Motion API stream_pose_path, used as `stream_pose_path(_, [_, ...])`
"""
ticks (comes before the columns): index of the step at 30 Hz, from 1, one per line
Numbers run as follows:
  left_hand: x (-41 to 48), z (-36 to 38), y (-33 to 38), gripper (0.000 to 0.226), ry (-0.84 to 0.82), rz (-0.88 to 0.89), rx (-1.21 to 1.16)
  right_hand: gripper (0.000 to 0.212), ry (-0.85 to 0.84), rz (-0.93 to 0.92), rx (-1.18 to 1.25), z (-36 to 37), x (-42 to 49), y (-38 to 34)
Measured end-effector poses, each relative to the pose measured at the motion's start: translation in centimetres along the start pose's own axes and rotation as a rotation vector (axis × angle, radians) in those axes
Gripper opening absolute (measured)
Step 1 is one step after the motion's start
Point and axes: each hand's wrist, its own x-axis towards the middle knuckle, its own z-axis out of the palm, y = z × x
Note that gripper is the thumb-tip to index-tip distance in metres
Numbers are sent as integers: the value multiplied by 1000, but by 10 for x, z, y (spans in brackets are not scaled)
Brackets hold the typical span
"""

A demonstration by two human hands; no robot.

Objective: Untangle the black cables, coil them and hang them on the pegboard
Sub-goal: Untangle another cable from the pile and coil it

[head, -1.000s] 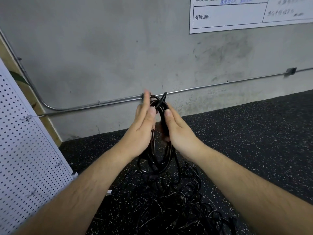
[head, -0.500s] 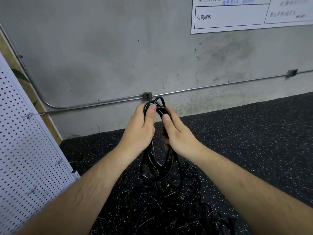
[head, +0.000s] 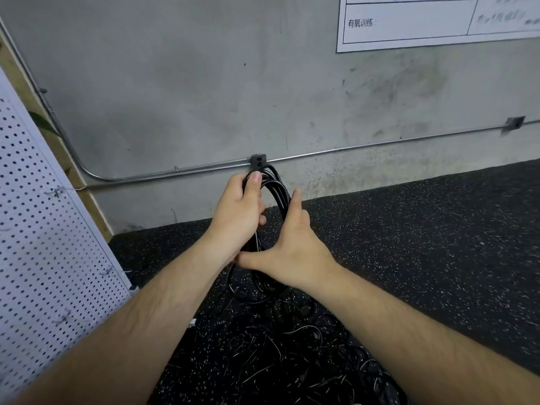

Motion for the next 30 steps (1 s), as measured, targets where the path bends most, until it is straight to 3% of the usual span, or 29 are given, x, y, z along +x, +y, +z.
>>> stream_pose_path(7, [-4,7,-1,18,-2,-39,-55,120,112,27,-79,9,6,-1])
stream_pose_path(13, [-5,9,-3,14,-37,-40,-61,122,145,10,-138,18,13,8])
stream_pose_path(17, [-5,11,-5,16,45,0,-18,65,98,-88,1,24,21,13])
stream_pose_path(20, [-2,11,-3,18,93,97,111,43,135,-185,-66,25,20,11])
stream_pose_path(23, [-2,12,2,17,82,143,113,35,173,-254,-99,21,21,9])
stream_pose_path(26, [-7,13,10,14,22,102,-38,36,206,-243,-62,13,25,13])
stream_pose_path(30, [-15,4,0,48,-91,66,39,46,271,-234,27,4,30,18])
